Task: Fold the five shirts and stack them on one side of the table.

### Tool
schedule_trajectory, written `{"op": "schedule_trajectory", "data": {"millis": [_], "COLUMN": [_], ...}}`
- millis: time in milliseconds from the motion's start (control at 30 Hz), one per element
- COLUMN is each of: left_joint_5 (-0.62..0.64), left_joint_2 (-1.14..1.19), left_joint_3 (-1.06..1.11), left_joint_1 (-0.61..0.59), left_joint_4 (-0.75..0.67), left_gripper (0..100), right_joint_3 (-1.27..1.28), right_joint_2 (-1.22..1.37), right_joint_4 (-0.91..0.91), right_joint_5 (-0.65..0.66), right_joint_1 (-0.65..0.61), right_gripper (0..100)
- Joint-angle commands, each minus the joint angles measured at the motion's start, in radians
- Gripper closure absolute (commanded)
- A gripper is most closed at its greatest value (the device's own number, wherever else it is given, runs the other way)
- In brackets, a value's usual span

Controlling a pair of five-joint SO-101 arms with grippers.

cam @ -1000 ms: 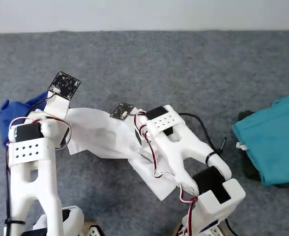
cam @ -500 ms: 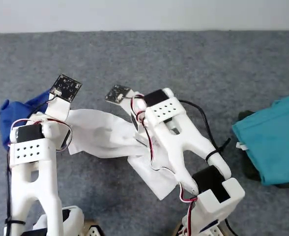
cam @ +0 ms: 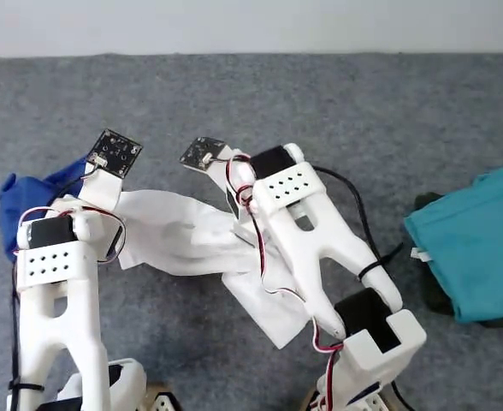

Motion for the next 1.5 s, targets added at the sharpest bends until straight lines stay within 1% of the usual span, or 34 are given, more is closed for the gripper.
{"op": "schedule_trajectory", "data": {"millis": [0, 100, 167, 233, 333, 500, 633, 800, 867, 933, 1033, 1167, 1267, 1367, 1467], "left_joint_5": [-0.005, -0.003, -0.003, -0.003, -0.003, -0.005, -0.005, -0.003, -0.002, -0.002, -0.002, 0.000, 0.000, -0.002, -0.003], "left_joint_2": [-0.014, -0.014, -0.014, -0.014, -0.014, -0.014, -0.015, -0.015, -0.015, -0.015, -0.015, -0.015, -0.008, -0.005, -0.005], "left_joint_3": [-0.035, -0.090, -0.150, -0.216, -0.321, -0.518, -0.699, -1.013, -1.124, -1.198, -1.222, -1.236, -1.296, -1.346, -1.351], "left_joint_1": [0.005, 0.006, 0.009, 0.032, 0.103, 0.221, 0.238, 0.239, 0.239, 0.239, 0.241, 0.241, 0.265, 0.334, 0.387], "left_joint_4": [-0.008, 0.017, 0.061, 0.115, 0.207, 0.377, 0.482, 0.614, 0.623, 0.623, 0.623, 0.621, 0.621, 0.588, 0.569], "left_gripper": [99, 99, 99, 99, 99, 99, 99, 99, 99, 99, 99, 99, 99, 99, 99], "right_joint_3": [-0.114, -0.252, -0.367, -0.476, -0.601, -0.629, -0.629, -0.629, -0.629, -0.629, -0.629, -0.634, -0.641, -0.686, -0.727], "right_joint_2": [-0.036, -0.036, -0.047, -0.073, -0.142, -0.338, -0.503, -0.691, -0.760, -0.820, -0.883, -0.901, -0.908, -0.900, -0.897], "right_joint_4": [0.044, 0.128, 0.203, 0.260, 0.318, 0.321, 0.321, 0.308, 0.308, 0.308, 0.308, 0.291, 0.217, 0.120, 0.028], "right_joint_5": [0.006, 0.006, 0.006, 0.006, 0.006, -0.035, -0.066, -0.080, -0.083, -0.117, -0.138, -0.143, -0.143, -0.150, -0.187], "right_joint_1": [0.074, 0.171, 0.240, 0.302, 0.367, 0.438, 0.467, 0.503, 0.506, 0.516, 0.575, 0.662, 0.723, 0.737, 0.740], "right_gripper": [98.8, 98.8, 98.8, 98.8, 98.8, 98.8, 98.8, 98.8, 98.8, 98.8, 98.8, 98.8, 98.8, 98.8, 98.8]}}
